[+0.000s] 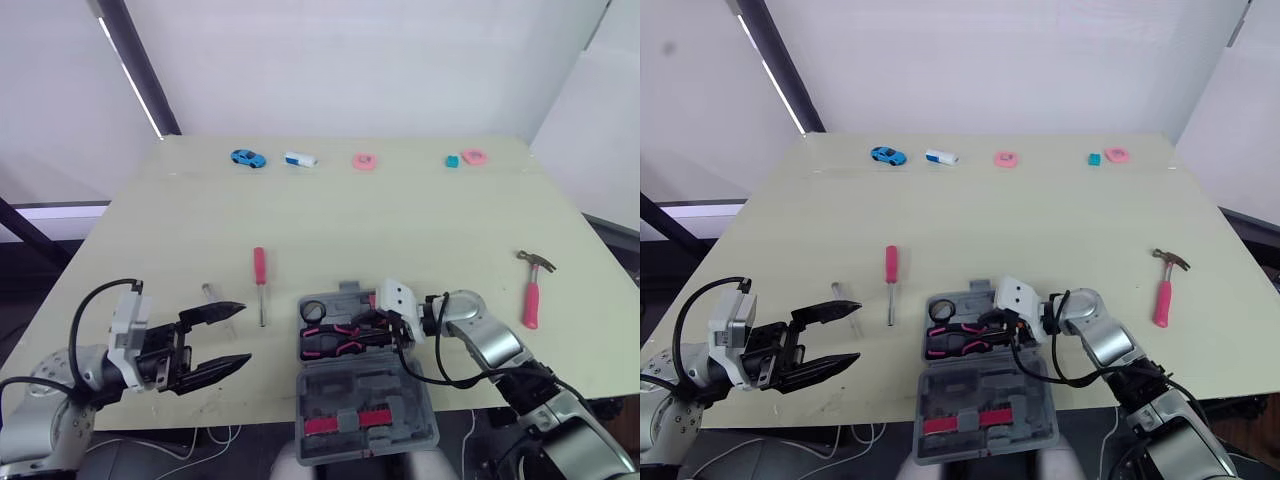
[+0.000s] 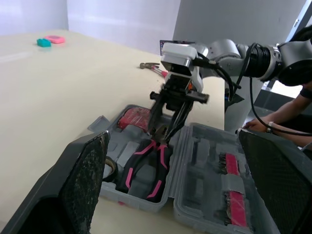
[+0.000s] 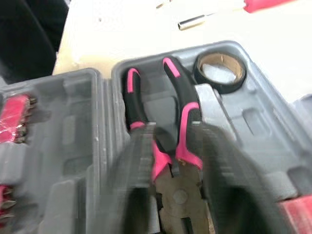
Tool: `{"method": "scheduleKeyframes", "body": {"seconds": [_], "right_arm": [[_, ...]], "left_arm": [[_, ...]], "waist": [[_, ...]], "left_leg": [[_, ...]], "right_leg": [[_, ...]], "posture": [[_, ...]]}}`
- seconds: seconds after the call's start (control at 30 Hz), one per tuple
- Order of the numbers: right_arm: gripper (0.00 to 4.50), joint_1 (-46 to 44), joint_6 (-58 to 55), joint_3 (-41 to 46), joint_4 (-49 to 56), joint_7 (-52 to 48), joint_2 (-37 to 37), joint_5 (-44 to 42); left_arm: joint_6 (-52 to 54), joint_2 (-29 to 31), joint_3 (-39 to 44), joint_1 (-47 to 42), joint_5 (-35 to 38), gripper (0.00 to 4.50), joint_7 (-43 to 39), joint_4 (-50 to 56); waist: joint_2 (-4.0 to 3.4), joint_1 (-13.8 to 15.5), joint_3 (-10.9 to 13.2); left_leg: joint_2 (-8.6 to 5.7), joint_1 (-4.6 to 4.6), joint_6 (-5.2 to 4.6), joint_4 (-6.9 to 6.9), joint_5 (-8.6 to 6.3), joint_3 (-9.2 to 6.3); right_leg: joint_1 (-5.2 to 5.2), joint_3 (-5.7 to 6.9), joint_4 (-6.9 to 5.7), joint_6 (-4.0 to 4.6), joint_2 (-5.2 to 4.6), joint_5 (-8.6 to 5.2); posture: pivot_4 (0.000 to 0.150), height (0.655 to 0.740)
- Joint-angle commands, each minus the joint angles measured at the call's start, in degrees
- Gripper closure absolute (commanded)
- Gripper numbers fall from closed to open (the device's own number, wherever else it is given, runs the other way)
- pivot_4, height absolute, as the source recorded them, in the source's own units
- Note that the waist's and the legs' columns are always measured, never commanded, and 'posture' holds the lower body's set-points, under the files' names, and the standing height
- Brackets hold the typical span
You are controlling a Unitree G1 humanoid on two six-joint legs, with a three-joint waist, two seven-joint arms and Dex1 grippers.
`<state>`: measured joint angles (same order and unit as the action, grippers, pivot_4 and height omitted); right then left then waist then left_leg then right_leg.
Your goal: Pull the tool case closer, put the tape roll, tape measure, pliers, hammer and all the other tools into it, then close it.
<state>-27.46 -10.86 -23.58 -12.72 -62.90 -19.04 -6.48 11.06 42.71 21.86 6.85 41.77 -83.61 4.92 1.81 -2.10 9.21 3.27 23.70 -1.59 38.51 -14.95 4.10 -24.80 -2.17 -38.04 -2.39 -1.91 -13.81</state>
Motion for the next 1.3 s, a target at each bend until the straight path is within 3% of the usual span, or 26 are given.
{"method": "scheduleKeyframes", "body": {"seconds": [0.03, 0.4, 0.5, 0.77, 0.9, 1.07, 1.2, 1.3], "right_arm": [[4.46, 0.03, 3.23, 1.8, -1.24, 1.51, 1.77, -0.58], [4.46, -2.36, 4.7, -3.13, -15.4, 4.82, 2.41, 8.12], [4.46, -2.71, 2.76, -5.38, -18.79, 4.02, 2.61, 10.01], [4.46, -4.1, -3.98, -9.54, -28.81, 3.12, 5.2, 13.15], [4.46, -3.96, -3.57, -6.6, -26.9, 3.46, 4.89, 11.24], [4.46, -1.28, 2.65, 5.93, -18.15, 5.96, 6.62, 0.68], [4.46, 3.59, 4.78, 11.35, -7.78, 6.3, 4.36, -3.53], [4.46, 10.41, 4.12, 18.01, 2.59, 10.36, 1.43, -6.87]], "left_arm": [[-1.17, -0.17, 0.09, -0.05, -0.06, 0.0, -0.75, 0.0], [-2.85, -0.93, -0.25, 0.35, -0.95, 0.0, -1.27, -1.84], [-3.19, -1.18, -0.34, 0.42, -1.32, 0.0, -1.32, -2.46], [-4.29, -4.12, -1.33, 1.63, -3.94, 0.0, 3.96, -2.61], [-4.43, -5.22, -1.85, 2.75, -5.65, 0.0, 6.95, -2.42], [-3.98, -7.87, -2.11, 4.19, -9.41, 0.0, 15.49, -2.35], [-2.98, -9.66, -1.51, 4.42, -9.77, 0.0, 20.26, -2.52], [-3.08, -11.52, -0.41, 5.03, -9.96, 0.0, 24.59, -2.32]], "waist": [[0.0, -0.06, 0.0], [0.01, -0.26, -0.05], [0.02, -0.27, -0.21], [-0.07, -0.37, -1.91], [-0.24, -0.34, -2.46], [-0.38, -0.14, -2.4], [-0.5, 0.02, -2.05], [-0.53, 0.26, -2.0]], "left_leg": [[0.0, -0.01, 0.0, 0.0, 0.0, 0.0], [0.0, -0.24, 0.05, 0.0, 0.03, 0.01], [0.02, -1.37, 0.07, -0.16, 0.04, 0.02], [0.34, -2.77, 0.1, -0.43, 0.01, -0.01], [0.36, -2.97, 0.33, -0.59, -0.13, 0.07], [0.34, -2.9, 0.35, -0.79, -0.14, 0.05], [0.19, -2.45, 0.11, -0.8, 0.0, 0.07], [0.0, -1.41, 0.08, -0.79, 0.03, -0.01]], "right_leg": [[0.0, 0.0, 0.0, 0.0, 0.0, 0.0], [0.18, -0.03, -0.07, 0.02, 0.01, 0.02], [1.22, -0.04, 0.01, 0.29, 0.02, -0.14], [2.19, -0.28, 0.05, 0.37, -0.04, -0.21], [2.23, -0.29, 0.09, 0.38, -0.36, -0.21], [2.12, -0.24, 0.12, 0.49, -0.49, -0.26], [1.75, -0.24, 0.15, 0.48, -0.68, -0.25], [0.93, -0.12, 0.14, 0.38, -0.59, -0.26]], "posture": [[0.15, 0.74], [0.15, 0.74], [0.15, 0.74], [0.15, 0.74], [0.15, 0.74], [0.15, 0.74], [0.15, 0.74], [0.15, 0.74]]}}
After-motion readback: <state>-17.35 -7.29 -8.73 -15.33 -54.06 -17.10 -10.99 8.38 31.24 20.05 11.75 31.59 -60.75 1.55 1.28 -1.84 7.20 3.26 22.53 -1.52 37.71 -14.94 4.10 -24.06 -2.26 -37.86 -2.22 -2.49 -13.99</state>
